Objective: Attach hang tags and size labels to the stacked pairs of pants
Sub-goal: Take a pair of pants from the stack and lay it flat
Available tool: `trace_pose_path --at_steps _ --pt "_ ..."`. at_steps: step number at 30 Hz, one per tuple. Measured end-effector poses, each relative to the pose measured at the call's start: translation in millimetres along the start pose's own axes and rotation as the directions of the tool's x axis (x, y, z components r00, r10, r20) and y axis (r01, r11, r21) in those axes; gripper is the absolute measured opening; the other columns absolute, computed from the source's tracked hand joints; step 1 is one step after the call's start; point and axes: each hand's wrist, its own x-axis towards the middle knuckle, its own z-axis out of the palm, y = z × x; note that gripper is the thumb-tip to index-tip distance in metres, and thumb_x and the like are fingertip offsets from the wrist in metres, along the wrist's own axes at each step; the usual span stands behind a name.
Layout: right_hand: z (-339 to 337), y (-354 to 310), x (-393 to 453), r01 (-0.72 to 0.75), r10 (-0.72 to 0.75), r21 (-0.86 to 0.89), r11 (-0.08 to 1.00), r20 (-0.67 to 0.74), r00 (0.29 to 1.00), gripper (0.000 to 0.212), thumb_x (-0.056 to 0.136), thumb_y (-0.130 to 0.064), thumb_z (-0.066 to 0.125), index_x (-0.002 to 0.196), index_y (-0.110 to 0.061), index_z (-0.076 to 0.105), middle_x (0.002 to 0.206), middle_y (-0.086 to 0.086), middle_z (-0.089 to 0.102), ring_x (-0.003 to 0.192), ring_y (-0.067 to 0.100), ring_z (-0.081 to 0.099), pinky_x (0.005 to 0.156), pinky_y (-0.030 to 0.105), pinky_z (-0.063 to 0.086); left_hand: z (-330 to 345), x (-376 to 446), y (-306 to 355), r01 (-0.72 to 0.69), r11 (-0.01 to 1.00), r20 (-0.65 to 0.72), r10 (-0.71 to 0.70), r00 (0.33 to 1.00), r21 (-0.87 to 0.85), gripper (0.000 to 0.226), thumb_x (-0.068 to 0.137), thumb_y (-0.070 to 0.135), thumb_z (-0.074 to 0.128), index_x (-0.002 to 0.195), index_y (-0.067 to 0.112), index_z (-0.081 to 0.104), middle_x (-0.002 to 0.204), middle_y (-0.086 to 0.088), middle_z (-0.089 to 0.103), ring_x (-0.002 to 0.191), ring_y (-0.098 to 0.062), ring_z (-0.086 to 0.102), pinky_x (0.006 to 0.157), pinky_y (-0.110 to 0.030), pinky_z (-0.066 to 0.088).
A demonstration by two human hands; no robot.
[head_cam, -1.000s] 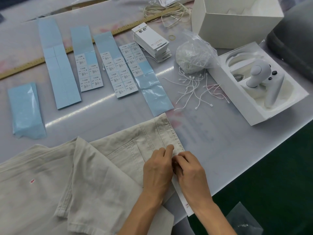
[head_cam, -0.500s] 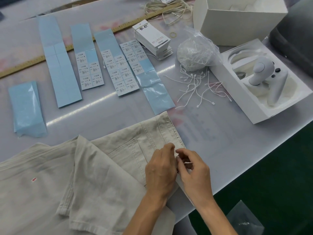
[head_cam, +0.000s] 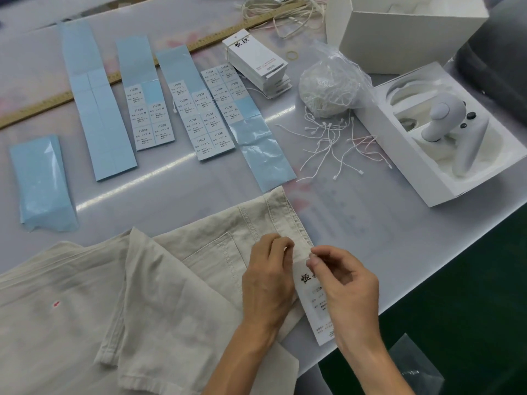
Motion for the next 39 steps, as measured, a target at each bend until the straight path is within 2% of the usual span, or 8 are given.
trace_pose_path --at_steps 2,5,8,12,15,18,24,39 --pt "-2 -4 1 -0.089 0.086 0.135 0.987 0.033 0.996 0.015 0.086 -0.010 0.076 0.092 -0.024 0.079 0.091 0.006 0.078 0.089 0.022 0.076 0.079 0.024 0.060 -8 0 -2 -0.009 0.988 -0.002 0.008 1.000 -0.153 0.009 0.097 0.010 0.063 0.101 0.017 0.066 0.105 0.010 0.063 0.095 -0.011 0.061 0.069 -0.023 0.052" --pt "-1 -6 1 -0.147 0.138 0.192 0.970 0.061 0.989 0.011 0.082 -0.013 0.076 0.092 -0.018 0.079 0.091 0.011 0.078 0.089 0.027 0.076 0.080 0.025 0.060 -17 -1 -3 0.037 0.935 0.047 -0.022 0.999 -0.354 0.011 0.093 0.010 0.065 0.100 0.018 0.069 0.096 0.016 0.068 0.090 -0.009 0.065 0.072 -0.016 0.049" --pt "1 -6 1 -0.139 0.133 0.173 0.975 0.048 0.990 0.012 0.079 -0.019 0.076 0.090 -0.020 0.079 0.090 0.010 0.078 0.088 0.025 0.077 0.079 0.024 0.060 -19 -2 -3 0.095 0.900 0.124 -0.046 0.991 -0.425 0.012 0.090 0.010 0.069 0.096 0.020 0.073 0.090 0.015 0.071 0.087 -0.009 0.068 0.071 -0.013 0.046" --pt "3 -1 -1 -0.144 0.142 0.124 0.982 0.020 0.990 0.010 0.083 -0.020 0.074 0.091 -0.022 0.079 0.091 0.007 0.078 0.088 0.022 0.076 0.080 0.026 0.061 -20 -4 -5 0.151 0.856 0.161 -0.080 0.984 -0.494 0.017 0.089 0.010 0.071 0.099 0.024 0.074 0.092 0.017 0.072 0.088 -0.010 0.070 0.071 -0.014 0.048" --pt "6 1 0 -0.223 0.227 0.163 0.961 -0.005 0.974 0.009 0.088 -0.013 0.073 0.091 -0.019 0.079 0.089 0.009 0.076 0.084 0.023 0.075 0.080 0.029 0.062 -22 -4 -5 0.180 0.832 0.164 -0.109 0.980 -0.525 0.023 0.089 0.009 0.071 0.105 0.026 0.066 0.092 0.016 0.070 0.090 -0.011 0.070 0.071 -0.018 0.052" --pt "8 0 -1 -0.276 0.276 0.222 0.935 0.031 0.961 0.009 0.084 -0.016 0.073 0.090 -0.018 0.080 0.090 0.012 0.076 0.084 0.024 0.074 0.077 0.026 0.061 -24 -5 -6 0.206 0.826 0.193 -0.121 0.974 -0.525 0.028 0.089 0.011 0.073 0.106 0.030 0.060 0.090 0.015 0.070 0.087 -0.012 0.070 0.067 -0.020 0.051" --pt "12 0 -5 -0.217 0.212 0.103 0.971 0.062 0.975 0.015 0.089 -0.012 0.071 0.090 -0.025 0.080 0.091 0.008 0.077 0.088 0.024 0.075 0.077 0.023 0.059 -26 -6 -7 0.229 0.825 0.220 -0.131 0.967 -0.517 0.033 0.089 0.012 0.071 0.107 0.036 0.055 0.089 0.015 0.071 0.082 -0.011 0.069 0.067 -0.010 0.044" --pt "11 0 0 -0.153 0.153 -0.010 0.988 0.130 0.980 0.016 0.089 -0.018 0.072 0.091 -0.032 0.078 0.092 0.001 0.077 0.088 0.019 0.075 0.076 0.021 0.059 -27 -7 -9 0.220 0.833 0.210 -0.128 0.969 -0.508 0.035 0.091 0.012 0.074 0.108 0.035 0.054 0.087 0.013 0.071 0.081 -0.011 0.069 0.067 -0.012 0.046"
